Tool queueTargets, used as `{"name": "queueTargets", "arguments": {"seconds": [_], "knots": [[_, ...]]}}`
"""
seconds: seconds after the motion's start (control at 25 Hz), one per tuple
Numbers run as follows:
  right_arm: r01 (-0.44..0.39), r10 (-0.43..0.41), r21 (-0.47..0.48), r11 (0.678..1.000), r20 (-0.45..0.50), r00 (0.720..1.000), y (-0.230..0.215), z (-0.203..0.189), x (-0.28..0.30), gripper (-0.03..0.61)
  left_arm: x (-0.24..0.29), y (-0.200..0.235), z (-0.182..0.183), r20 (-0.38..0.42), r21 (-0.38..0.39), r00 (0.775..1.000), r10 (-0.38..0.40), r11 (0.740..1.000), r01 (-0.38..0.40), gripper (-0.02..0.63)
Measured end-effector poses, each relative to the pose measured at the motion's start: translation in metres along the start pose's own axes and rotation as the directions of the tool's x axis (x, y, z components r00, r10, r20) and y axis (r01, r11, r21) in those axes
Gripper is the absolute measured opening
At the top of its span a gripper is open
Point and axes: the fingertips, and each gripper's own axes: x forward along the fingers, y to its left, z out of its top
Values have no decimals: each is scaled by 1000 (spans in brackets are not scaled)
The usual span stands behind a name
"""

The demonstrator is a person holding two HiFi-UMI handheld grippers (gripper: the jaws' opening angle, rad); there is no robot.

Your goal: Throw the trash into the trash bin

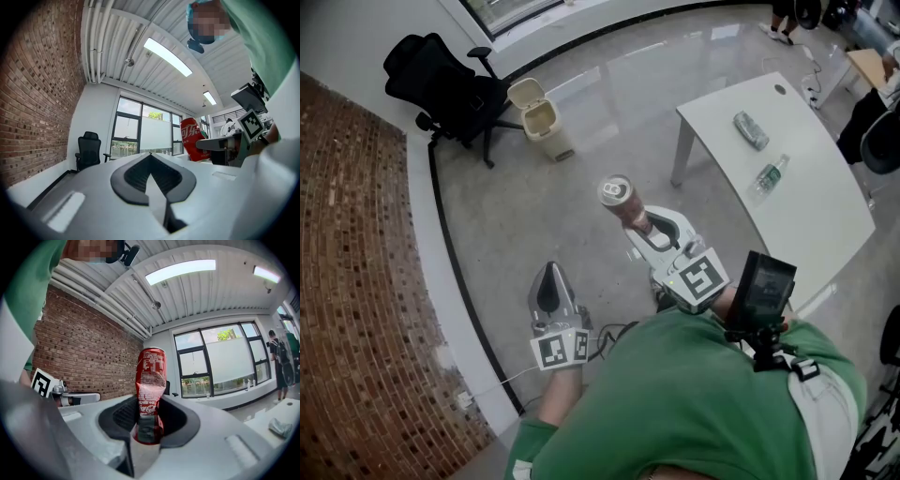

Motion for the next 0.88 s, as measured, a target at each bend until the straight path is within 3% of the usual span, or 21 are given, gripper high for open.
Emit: {"name": "queueTargets", "arguments": {"seconds": [0.48,0.88], "knots": [[-77,76,19,997,5,997,-70,0,58,118,85,0,3,15,40,998,67,997,-68,6],[-77,77,26,997,-29,997,-83,-14,103,117,125,29,-2,24,4,997,73,997,-73,6]]}}
